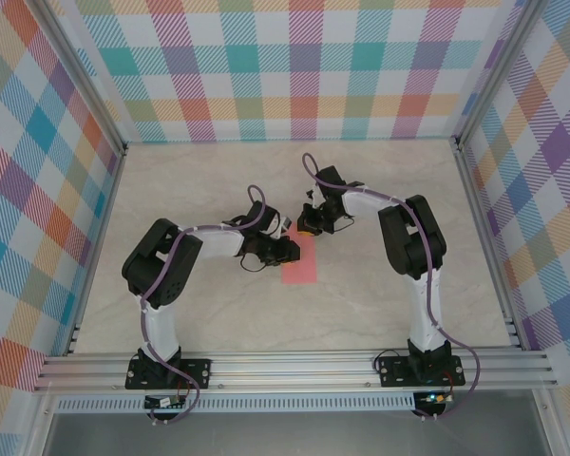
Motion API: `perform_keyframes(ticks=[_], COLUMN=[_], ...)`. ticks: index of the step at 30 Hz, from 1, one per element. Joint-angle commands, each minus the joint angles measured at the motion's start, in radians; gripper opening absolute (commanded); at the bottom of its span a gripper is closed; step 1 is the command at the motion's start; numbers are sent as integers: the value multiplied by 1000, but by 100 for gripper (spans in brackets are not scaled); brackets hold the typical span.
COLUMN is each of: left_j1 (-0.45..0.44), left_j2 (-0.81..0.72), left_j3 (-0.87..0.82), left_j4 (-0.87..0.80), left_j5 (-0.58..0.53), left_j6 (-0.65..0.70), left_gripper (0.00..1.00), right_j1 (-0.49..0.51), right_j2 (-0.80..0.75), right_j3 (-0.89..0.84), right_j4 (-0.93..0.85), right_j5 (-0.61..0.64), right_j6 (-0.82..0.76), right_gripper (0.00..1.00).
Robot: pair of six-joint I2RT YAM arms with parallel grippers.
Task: Fold a paper plane with a square sheet of paper (fold left side to right side)
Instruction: Hold the square sheet of paper at the center of the table.
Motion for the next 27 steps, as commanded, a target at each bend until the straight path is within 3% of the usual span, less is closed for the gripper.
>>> perform_keyframes(ticks=[1,5,8,18,21,27], left_j1=[3,-2,-3,-12,-14,-15], left_j2=[12,8,-2,-2,-2,-8], left_j3=[-8,-35,-65,-66,-59,-49], left_j4=[26,-2,19,30,24,16], left_j5=[-14,-48,-56,-61,-62,-65], left_j6=[6,22,9,-8,-6,-6], left_gripper=[23,23,23,22,22,22], right_j1=[5,1,1,49,79,112], right_j2=[15,-36,-119,-409,-422,-338], right_j3=[61,134,97,-417,-504,-495], right_j4=[-41,-101,-114,87,171,178], right_j5=[44,64,83,8,-19,-11], right_j6=[-41,-72,-85,34,79,104], right_gripper=[10,17,20,9,9,8])
